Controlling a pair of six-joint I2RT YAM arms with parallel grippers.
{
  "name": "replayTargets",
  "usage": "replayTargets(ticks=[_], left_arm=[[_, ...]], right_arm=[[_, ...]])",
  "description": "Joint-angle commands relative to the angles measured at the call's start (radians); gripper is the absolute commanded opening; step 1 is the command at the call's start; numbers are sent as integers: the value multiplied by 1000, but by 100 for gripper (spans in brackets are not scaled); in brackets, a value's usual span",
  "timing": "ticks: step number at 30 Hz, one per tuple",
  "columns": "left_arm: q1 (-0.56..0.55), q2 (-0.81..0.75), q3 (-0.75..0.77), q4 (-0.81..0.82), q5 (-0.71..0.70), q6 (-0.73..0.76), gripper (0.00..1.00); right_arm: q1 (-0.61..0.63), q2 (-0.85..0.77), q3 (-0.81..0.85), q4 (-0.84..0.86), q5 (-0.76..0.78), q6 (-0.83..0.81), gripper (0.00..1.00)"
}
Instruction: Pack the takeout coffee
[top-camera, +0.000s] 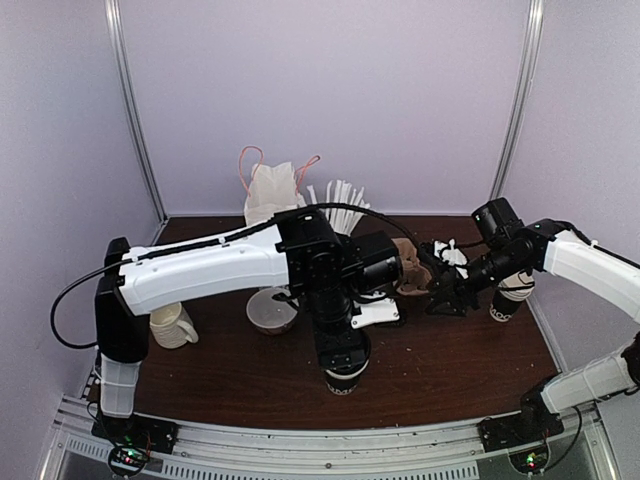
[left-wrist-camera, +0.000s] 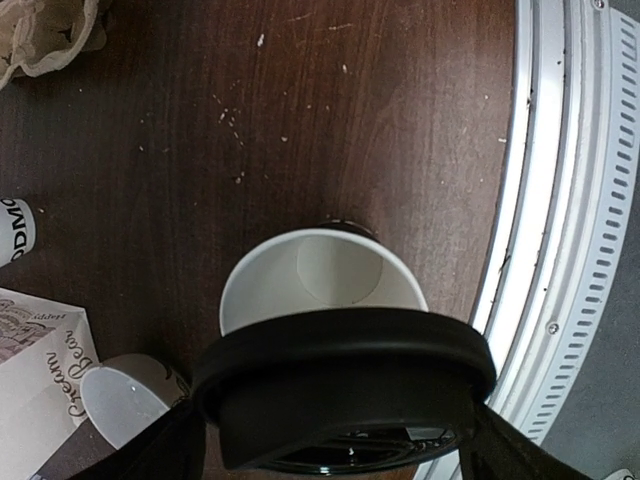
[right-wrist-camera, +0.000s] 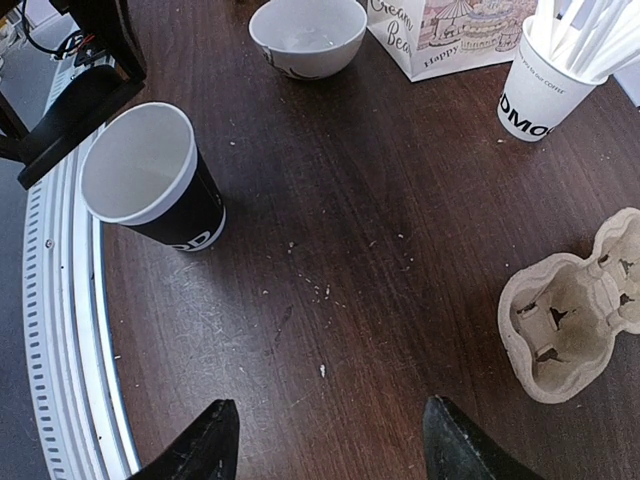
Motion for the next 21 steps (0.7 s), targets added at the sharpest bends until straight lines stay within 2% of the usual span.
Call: replayTargets(ticks=[1,21], left_arm=[[7,28,30,-60,16,7,90],[17,84,66,-46,0,20,91]], right_arm=[[-7,2,-9,10,-1,-4,66],[-8,44,-6,-9,-27,-11,66]])
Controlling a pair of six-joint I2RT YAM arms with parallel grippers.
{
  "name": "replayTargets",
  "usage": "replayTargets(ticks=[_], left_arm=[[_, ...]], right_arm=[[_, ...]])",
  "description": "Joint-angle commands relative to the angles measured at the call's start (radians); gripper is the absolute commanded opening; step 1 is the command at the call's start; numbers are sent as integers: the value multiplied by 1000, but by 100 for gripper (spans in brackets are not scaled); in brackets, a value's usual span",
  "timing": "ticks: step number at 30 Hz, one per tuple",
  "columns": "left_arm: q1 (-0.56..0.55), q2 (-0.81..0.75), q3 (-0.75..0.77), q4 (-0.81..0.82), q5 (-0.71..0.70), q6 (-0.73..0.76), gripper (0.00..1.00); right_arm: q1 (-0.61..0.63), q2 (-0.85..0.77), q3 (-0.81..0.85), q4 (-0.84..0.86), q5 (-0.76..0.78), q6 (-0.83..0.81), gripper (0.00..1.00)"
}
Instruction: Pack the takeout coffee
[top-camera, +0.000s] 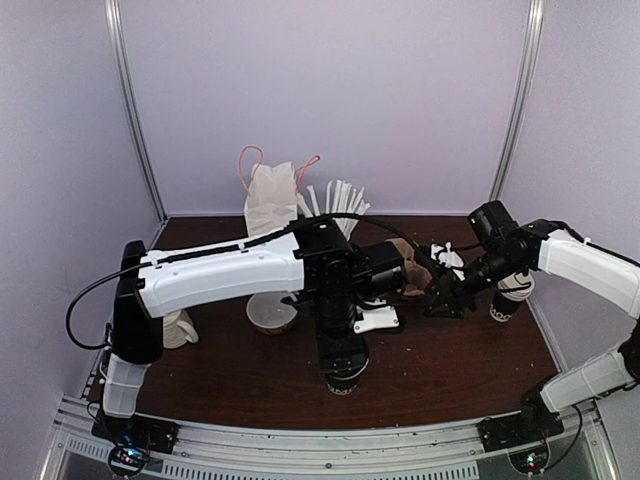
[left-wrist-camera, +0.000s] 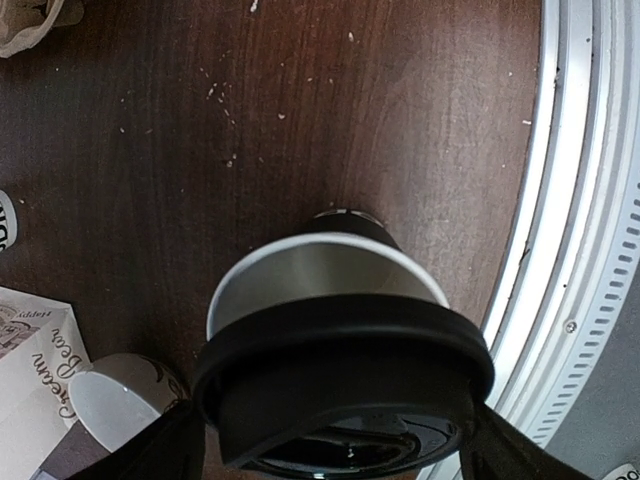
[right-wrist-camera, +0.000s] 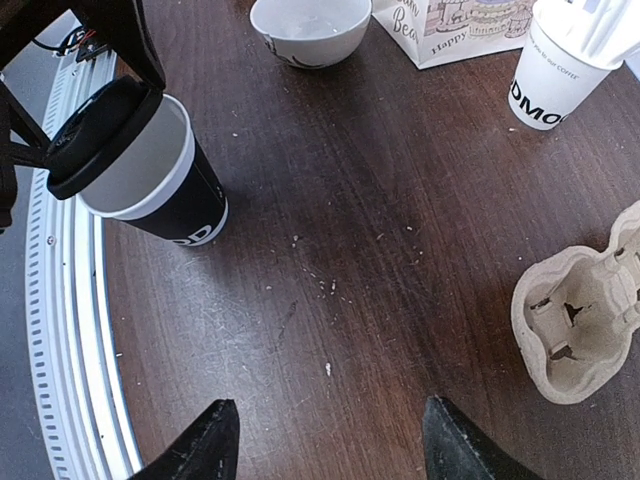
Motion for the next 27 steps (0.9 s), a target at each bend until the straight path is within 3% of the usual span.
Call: replayTargets(ticks=[1,12,16,21,27], left_arm=[[9,16,37,-3,4,15,91],[8,13,59,7,-3,10,98],[8,-65,66,15,-65,-9,98],[10,-298,-171,236,-195,-69,97],[27,-531,-536,578,-290,-313,94]], right_arm=[[-7,13,-3,-11,-20,-7,66],[-7,20,1,-17,-28,-9,65],[-7,6,20,-24,-22,19,65],[-7,-21,94,-59,-31,108,64],[1,-9,156,-105,-162,278,63]])
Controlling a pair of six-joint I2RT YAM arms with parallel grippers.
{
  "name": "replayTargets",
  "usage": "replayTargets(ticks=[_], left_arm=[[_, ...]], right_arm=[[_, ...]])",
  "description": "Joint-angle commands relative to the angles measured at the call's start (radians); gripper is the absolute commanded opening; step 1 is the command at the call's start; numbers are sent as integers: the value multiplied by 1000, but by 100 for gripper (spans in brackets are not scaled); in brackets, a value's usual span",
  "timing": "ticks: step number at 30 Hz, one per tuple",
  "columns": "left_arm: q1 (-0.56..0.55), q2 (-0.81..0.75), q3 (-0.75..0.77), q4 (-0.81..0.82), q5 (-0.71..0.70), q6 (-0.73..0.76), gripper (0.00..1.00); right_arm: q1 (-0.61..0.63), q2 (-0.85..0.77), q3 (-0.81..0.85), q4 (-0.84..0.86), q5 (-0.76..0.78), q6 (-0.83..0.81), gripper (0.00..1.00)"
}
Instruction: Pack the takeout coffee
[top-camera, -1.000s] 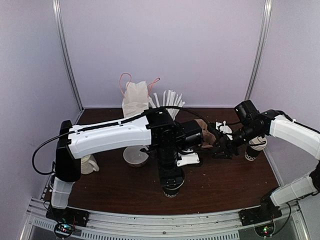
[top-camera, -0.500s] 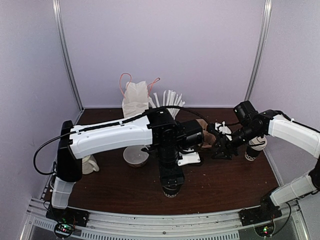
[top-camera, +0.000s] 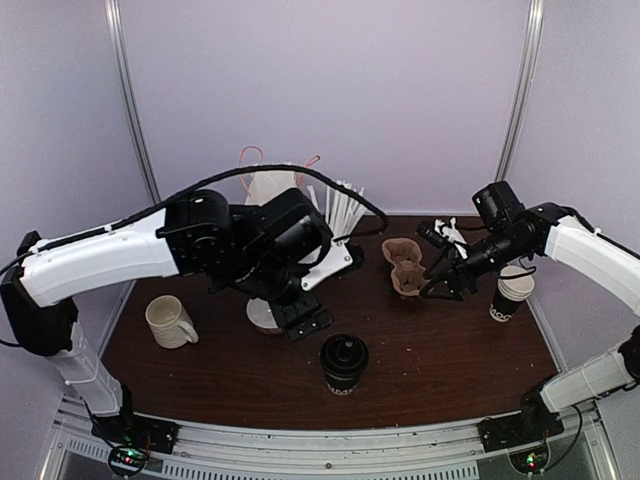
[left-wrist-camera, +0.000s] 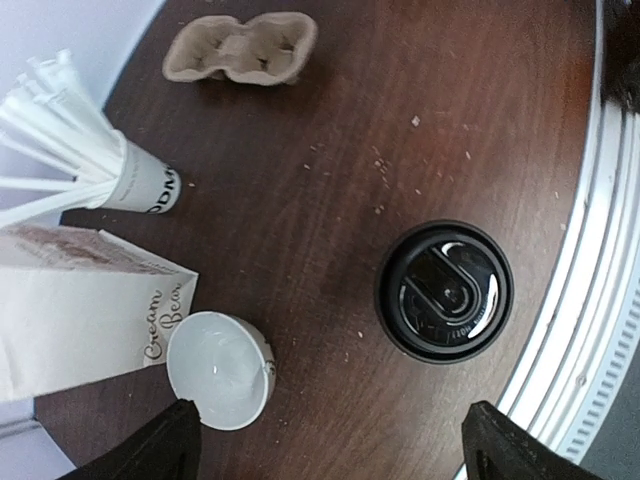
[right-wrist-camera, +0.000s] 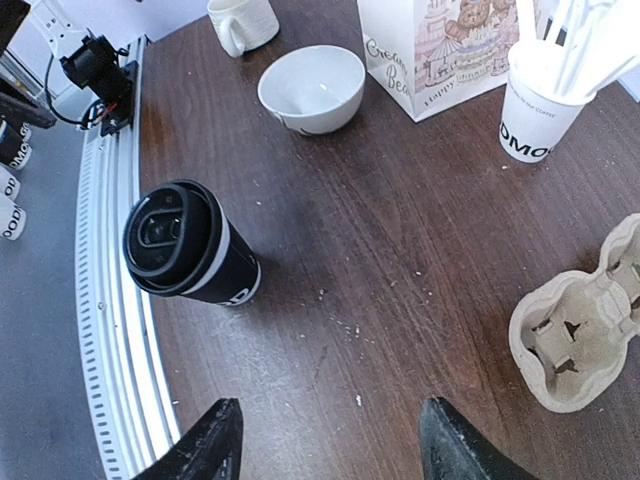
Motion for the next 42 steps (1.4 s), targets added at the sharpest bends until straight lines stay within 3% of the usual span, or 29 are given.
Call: replayTargets(ticks=[1,9,14,19,24,42], left_arm=[[19,-108,-203,306,-111,-245,94],[45,-200,-539,626,71,-599,91],[90,-247,-692,784,200,-752,77],[101,-238,-737,822,287,-815,62],[102,-237,-767,830,287,-853,56],[107,-205,-785,836,299,-856,54]], right_arm=[[9,-7,34,-38,-127,184,63],[151,132,2,-28,-182,273,63],[183,257,22,-55,-311,271,59],[210,328,37,-54,-337,275,48],[228,391,74,-91,-367,255,47],[271,495,134,-110,-394,251,45]])
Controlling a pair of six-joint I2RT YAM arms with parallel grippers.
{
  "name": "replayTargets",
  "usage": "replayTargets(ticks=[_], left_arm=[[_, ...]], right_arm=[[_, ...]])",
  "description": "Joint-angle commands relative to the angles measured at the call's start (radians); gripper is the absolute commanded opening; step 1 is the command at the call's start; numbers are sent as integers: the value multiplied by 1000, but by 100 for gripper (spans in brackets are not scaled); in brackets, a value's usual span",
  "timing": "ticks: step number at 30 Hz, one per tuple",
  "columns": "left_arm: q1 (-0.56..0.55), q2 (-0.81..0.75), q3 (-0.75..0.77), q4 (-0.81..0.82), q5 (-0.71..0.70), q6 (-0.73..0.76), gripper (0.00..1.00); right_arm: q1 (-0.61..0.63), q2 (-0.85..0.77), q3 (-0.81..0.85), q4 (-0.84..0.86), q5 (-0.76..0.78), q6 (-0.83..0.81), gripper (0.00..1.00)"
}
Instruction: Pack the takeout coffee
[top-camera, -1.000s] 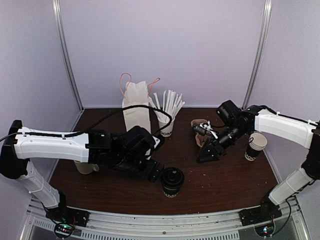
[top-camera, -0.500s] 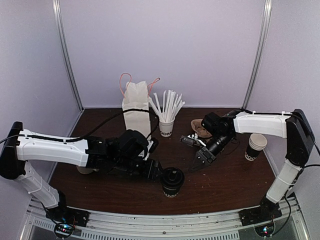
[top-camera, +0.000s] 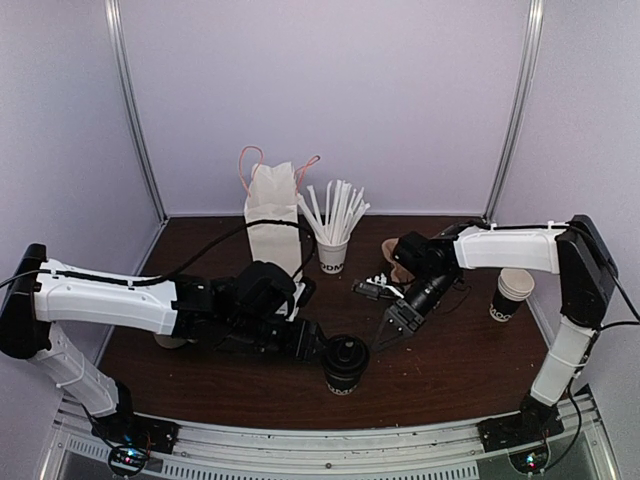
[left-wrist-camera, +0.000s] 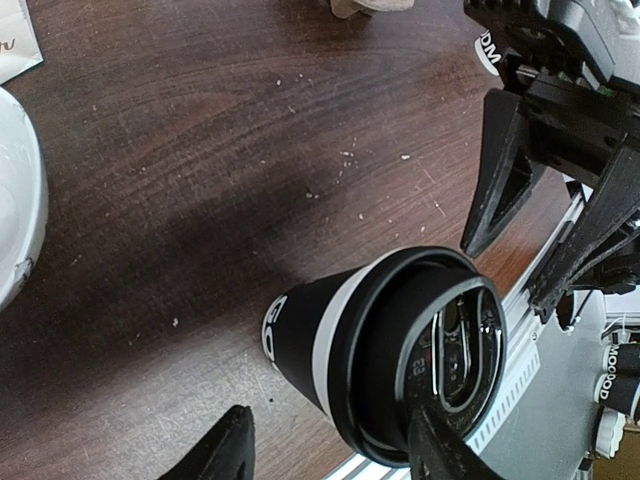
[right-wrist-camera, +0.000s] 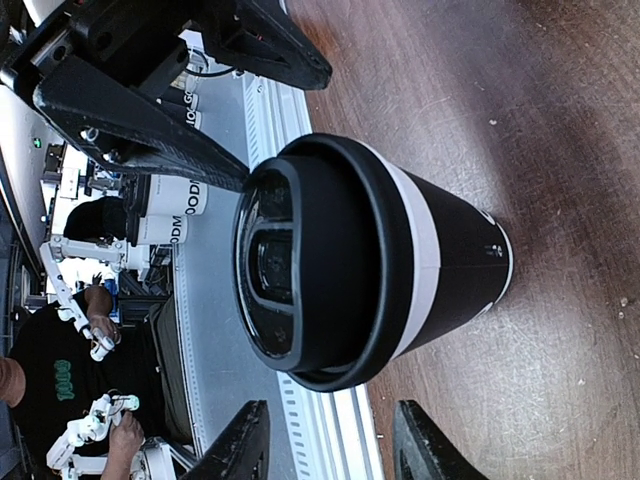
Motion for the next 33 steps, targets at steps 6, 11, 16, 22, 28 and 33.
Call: replayTargets(ticks=[6,11,16,22,28,33], left_arm=[[10,36,10,-12,8,0,54],[12,34,4,-38,4,-6,54],[19,43,-2,-46,11,-9,54],[25,63,-10,-62,18,-19,53],[35,74,-20,-64,29,-24,51],[41,80,-27,-67,32,-24,51]], right_arm=[[24,55,60,16,-3,40,44],[28,82,70,22,4,57,39],[30,112,77,31,46,78,36],[32,153,85,22,99,84,34],[31,211,95,21,160,106,31],[31,251,97,21,228,124,27]])
